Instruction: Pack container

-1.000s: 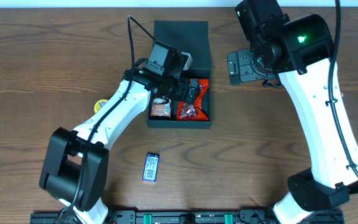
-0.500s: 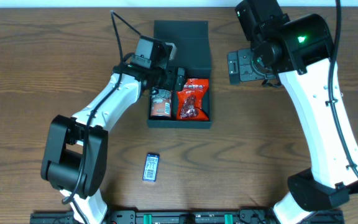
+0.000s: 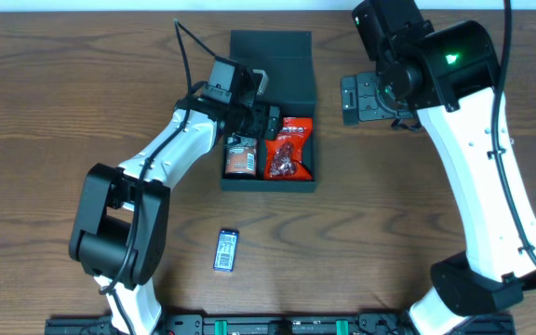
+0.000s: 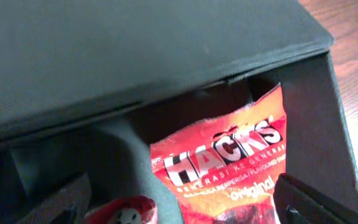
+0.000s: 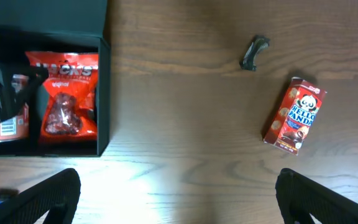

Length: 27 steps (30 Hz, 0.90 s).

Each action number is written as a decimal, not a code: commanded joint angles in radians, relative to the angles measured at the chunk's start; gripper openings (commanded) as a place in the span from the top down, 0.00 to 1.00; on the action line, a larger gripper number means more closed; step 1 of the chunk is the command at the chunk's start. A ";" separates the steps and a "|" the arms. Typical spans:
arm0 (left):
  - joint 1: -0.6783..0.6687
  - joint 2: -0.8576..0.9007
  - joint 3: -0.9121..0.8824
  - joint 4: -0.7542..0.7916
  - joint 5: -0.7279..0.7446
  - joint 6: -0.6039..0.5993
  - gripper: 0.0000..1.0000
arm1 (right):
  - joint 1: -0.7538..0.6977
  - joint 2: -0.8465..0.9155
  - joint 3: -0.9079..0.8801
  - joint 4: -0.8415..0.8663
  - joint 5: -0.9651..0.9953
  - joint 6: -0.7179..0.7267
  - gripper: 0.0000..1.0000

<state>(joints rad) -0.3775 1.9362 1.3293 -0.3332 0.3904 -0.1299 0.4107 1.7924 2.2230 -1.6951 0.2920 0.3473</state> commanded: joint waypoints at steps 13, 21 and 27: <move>0.001 -0.035 0.011 -0.140 0.002 -0.005 0.05 | -0.021 -0.001 -0.001 0.000 0.026 0.014 0.01; 0.001 -0.104 0.011 -0.183 -0.001 -0.006 0.05 | -0.028 -0.001 -0.001 0.004 0.027 0.015 0.01; 0.001 -0.189 0.011 -0.192 -0.010 -0.010 0.05 | -0.028 -0.001 -0.001 0.005 0.058 0.014 0.01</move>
<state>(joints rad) -0.3779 1.8069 1.3430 -0.5175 0.3923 -0.1307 0.3901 1.7924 2.2230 -1.6886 0.3054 0.3481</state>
